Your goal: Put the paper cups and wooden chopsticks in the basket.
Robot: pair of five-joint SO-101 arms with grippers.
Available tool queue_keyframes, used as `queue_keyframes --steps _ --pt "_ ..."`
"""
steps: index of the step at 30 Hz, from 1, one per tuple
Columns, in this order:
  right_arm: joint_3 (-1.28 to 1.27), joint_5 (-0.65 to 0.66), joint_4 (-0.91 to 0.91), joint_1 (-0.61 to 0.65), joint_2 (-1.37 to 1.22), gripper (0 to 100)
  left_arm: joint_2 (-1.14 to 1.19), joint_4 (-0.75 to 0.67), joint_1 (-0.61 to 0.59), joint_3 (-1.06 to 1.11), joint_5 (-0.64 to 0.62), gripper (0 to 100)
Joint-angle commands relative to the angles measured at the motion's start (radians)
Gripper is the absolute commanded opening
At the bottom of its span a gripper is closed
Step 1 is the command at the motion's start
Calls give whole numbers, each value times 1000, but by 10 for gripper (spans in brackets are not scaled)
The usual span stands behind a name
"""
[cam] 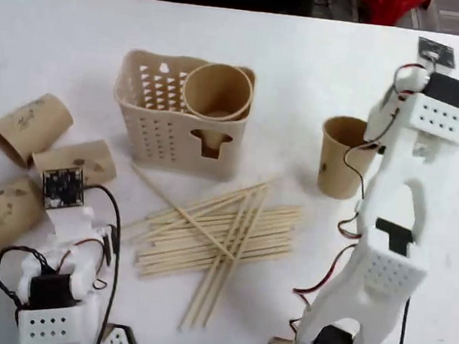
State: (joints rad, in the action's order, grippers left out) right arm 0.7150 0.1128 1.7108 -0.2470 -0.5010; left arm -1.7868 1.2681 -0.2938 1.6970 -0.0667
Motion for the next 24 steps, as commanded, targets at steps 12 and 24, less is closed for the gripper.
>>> queue_keyframes --steps 12,24 --pt "-86 141 7 82 641 16 -8 3 7 -3 11 155" --pt "-98 -58 -348 636 789 17 -8 3 7 -3 11 155"
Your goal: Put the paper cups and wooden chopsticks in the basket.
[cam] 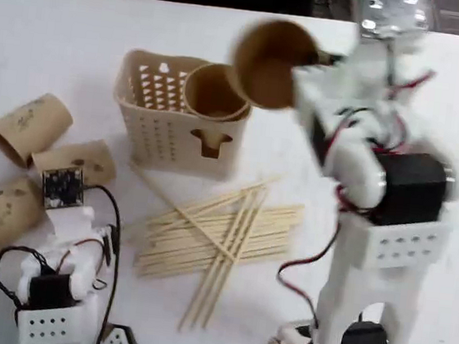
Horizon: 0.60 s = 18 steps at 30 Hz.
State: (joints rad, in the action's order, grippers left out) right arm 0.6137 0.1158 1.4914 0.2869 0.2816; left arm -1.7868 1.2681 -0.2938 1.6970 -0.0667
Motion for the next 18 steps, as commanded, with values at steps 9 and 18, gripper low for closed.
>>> queue_keyframes --steps 9,18 --pt "-6 -80 -203 117 -237 17 -8 3 7 -3 11 155" --pt "-6 -78 -136 77 -305 19 -8 3 7 -3 11 155"
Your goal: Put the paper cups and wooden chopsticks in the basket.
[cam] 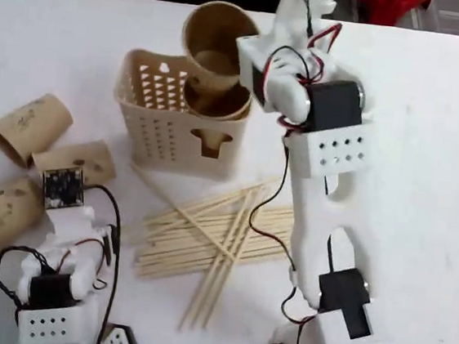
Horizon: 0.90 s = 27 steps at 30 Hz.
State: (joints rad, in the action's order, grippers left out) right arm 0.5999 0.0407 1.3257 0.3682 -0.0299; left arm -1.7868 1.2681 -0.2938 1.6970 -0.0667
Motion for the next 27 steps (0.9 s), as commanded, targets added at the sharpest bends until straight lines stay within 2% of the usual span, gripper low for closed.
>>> queue_keyframes --steps 1,7,15,27 --pt "11 0 54 -1 5 26 -8 3 7 -3 11 155" --pt "18 0 113 -7 13 150 -8 3 7 -3 11 155" --pt "127 2 176 27 4 151 -8 3 7 -3 11 155" --pt "97 2 81 151 -51 152 -8 3 7 -3 11 155"
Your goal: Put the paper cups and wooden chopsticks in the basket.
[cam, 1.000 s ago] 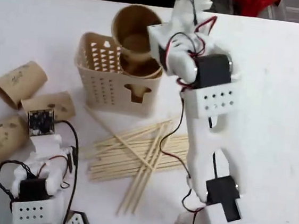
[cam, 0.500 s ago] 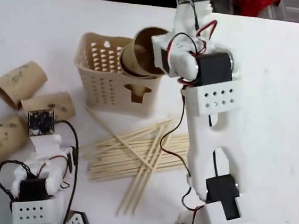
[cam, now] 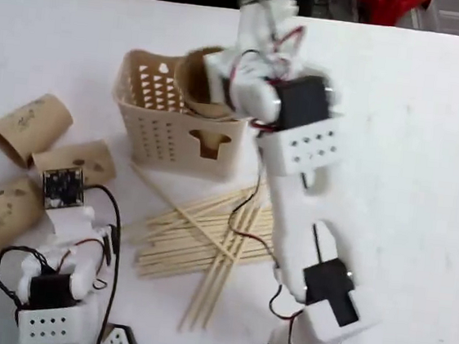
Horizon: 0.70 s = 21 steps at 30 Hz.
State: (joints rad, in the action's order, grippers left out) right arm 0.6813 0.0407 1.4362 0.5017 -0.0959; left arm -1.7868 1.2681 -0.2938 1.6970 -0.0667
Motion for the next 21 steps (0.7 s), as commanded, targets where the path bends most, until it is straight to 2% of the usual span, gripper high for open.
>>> queue_keyframes --steps 1,4,7,10,14,21 --pt "15 2 -28 16 19 152 -8 3 7 -3 11 155" --pt "6 2 12 -19 35 152 -8 3 7 -3 11 155" --pt "6 3 145 -87 51 148 -8 3 7 -3 11 155" --pt "5 68 274 -140 48 144 -8 3 7 -3 11 155" --pt "-87 137 243 -150 25 84 -8 3 7 -3 11 155" --pt "-319 135 97 -170 12 74 -8 3 7 -3 11 155"
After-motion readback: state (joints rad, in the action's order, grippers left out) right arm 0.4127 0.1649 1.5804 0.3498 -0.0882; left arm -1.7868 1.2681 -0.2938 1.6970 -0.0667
